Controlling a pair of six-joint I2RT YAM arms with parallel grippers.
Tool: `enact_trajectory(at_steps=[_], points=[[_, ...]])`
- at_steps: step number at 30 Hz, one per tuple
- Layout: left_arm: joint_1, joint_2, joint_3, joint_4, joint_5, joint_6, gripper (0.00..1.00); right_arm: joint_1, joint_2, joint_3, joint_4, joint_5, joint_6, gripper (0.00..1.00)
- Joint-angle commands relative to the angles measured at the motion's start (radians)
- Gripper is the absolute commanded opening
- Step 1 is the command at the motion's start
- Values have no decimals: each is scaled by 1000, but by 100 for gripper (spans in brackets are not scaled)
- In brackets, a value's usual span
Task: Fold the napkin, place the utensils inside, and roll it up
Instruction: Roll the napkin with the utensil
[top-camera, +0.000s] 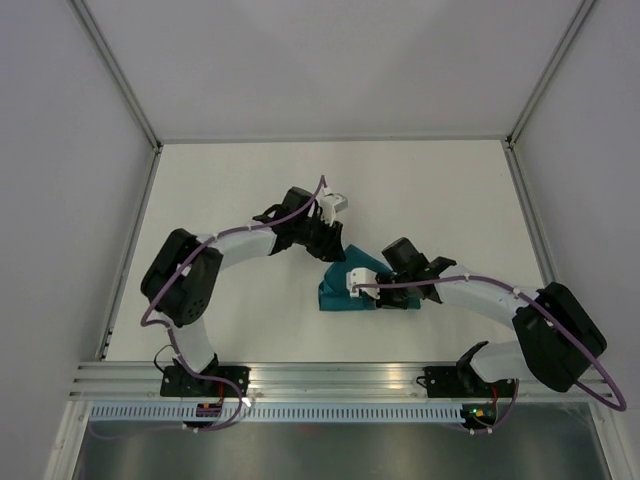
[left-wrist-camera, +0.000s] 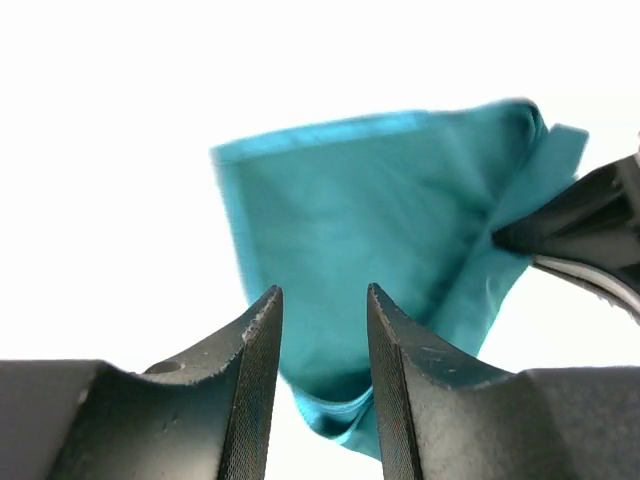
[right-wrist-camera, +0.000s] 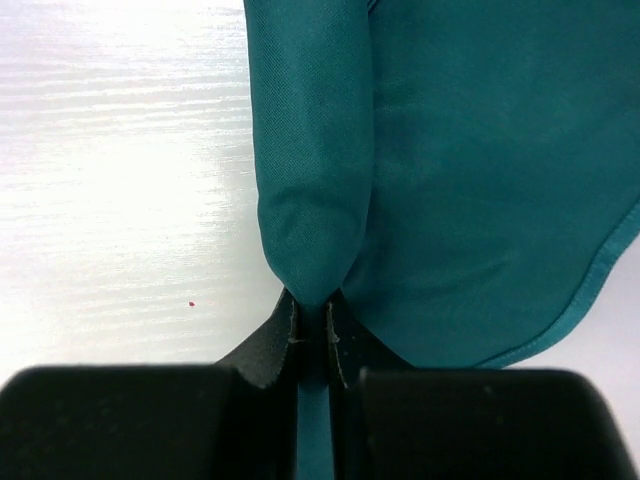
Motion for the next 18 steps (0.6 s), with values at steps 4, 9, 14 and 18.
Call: enact_trajectory(at_steps=[4, 9, 14, 18], points=[[8, -366, -204, 330, -386, -168, 45, -102, 218, 141, -284, -165, -110, 0], [-7, -581, -411, 484, -542, -182, 45, -202, 441, 322, -443, -231, -196, 0], [-154, -707, -555, 596, -787, -43, 43, -257, 654, 491, -578, -281, -264, 0], [-360, -675, -575, 639, -961, 107, 45, -290, 764, 611, -647, -291, -270, 0]])
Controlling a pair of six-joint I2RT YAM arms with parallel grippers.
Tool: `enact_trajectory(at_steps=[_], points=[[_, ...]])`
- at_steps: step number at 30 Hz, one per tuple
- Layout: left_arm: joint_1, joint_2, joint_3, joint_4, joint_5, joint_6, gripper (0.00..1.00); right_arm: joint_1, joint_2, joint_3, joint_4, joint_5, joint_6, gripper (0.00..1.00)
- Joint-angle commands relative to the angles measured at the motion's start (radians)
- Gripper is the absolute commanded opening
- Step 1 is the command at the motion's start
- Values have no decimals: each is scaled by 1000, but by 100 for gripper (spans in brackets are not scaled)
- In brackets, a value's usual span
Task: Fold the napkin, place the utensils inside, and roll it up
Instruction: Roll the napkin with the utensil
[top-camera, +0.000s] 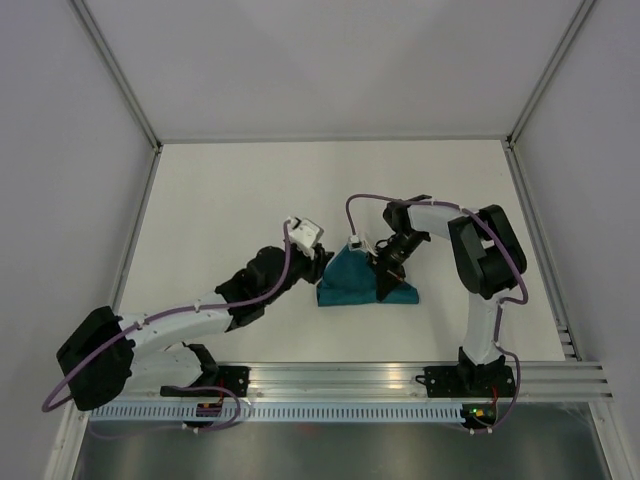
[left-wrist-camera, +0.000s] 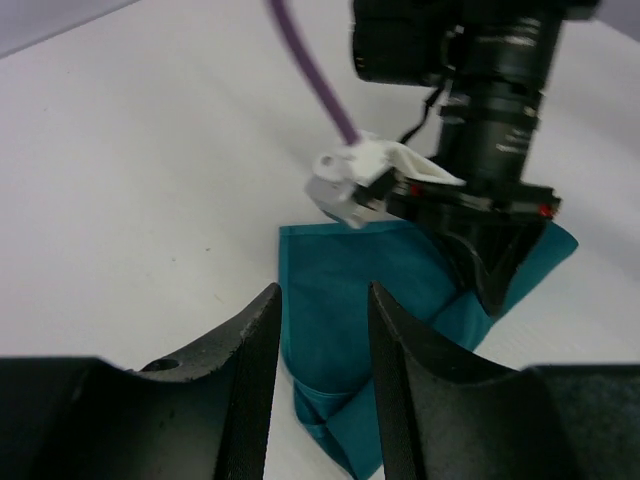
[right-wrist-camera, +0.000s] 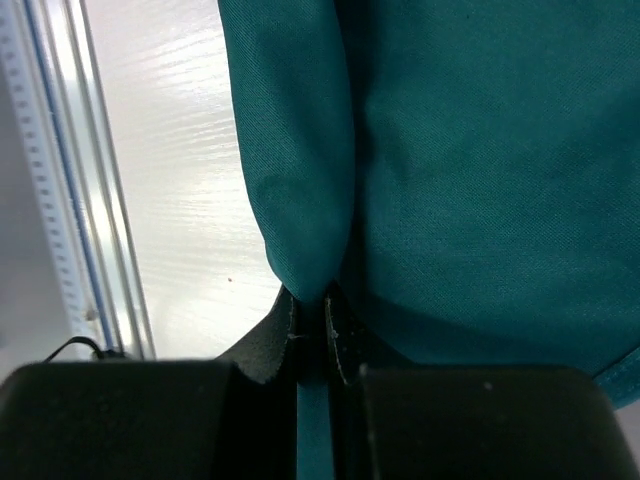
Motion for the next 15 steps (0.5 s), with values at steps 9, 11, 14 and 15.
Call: enact_trajectory(at_steps=[9, 11, 14, 15], points=[[-355, 302, 83, 54, -166, 370, 48, -21, 210, 79, -11, 129, -82, 0], [-394, 395, 127, 23, -150, 414, 48, -23, 222, 87, -14, 132, -75, 0], [-411, 477, 171, -2, -130, 433, 49, -26, 233, 104, -19, 135, -69, 0], [-412, 488, 180, -14, -124, 434, 49, -26, 236, 105, -19, 135, -66, 1]])
